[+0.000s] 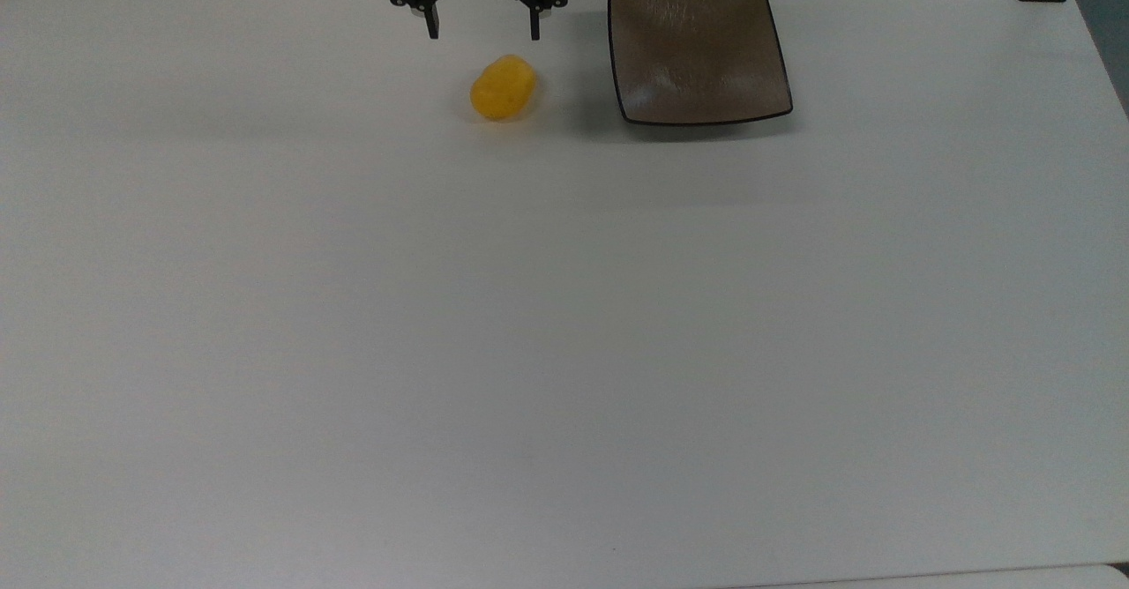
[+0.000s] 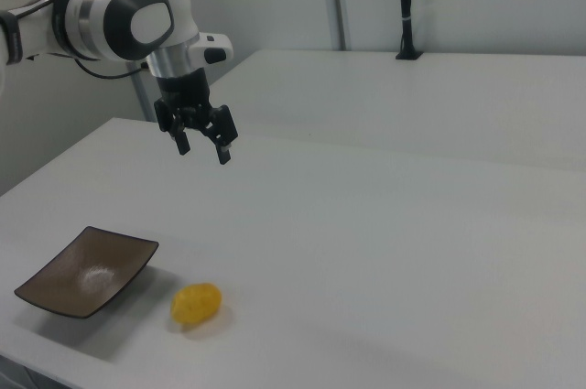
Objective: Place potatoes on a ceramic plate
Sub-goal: 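Lower the open gripper down over the yellow potato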
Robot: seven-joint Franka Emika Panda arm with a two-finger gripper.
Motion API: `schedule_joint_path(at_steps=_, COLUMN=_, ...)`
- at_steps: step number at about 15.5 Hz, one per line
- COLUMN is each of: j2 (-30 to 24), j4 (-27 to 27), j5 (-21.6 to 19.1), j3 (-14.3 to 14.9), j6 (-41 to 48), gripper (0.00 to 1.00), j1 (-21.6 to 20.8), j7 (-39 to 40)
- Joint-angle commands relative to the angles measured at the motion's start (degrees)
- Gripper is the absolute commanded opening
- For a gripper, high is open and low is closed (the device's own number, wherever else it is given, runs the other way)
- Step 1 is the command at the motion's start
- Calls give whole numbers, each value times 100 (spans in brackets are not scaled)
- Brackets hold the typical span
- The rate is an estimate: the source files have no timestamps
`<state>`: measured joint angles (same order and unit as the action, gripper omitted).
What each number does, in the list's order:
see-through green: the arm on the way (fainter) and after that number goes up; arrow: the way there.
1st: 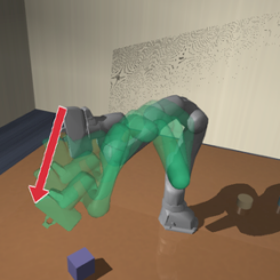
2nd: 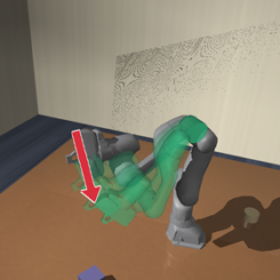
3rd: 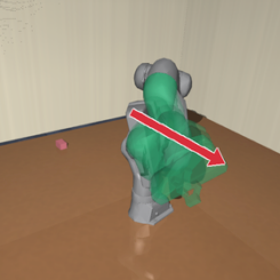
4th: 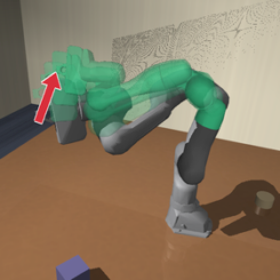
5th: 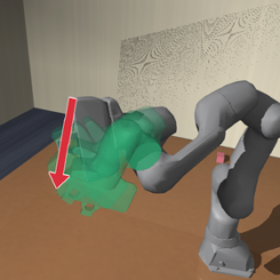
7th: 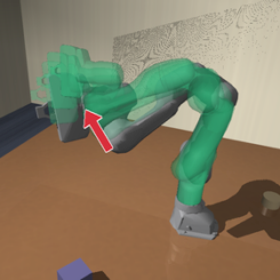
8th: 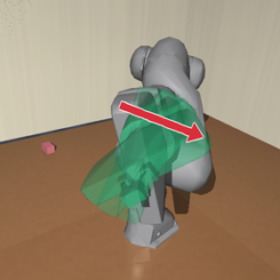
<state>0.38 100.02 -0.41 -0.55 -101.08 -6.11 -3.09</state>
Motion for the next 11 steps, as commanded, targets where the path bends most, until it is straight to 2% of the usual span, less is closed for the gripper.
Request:
schedule_joint_path(at_steps=1, j2=-187, j4=167, j5=112, j3=73, j6=123, gripper=100, j1=-75, j7=98)
schedule_joint_path(at_steps=11, j2=-213, j4=280, j5=121, j3=64, j6=53, gripper=100, j1=-66, j7=168)
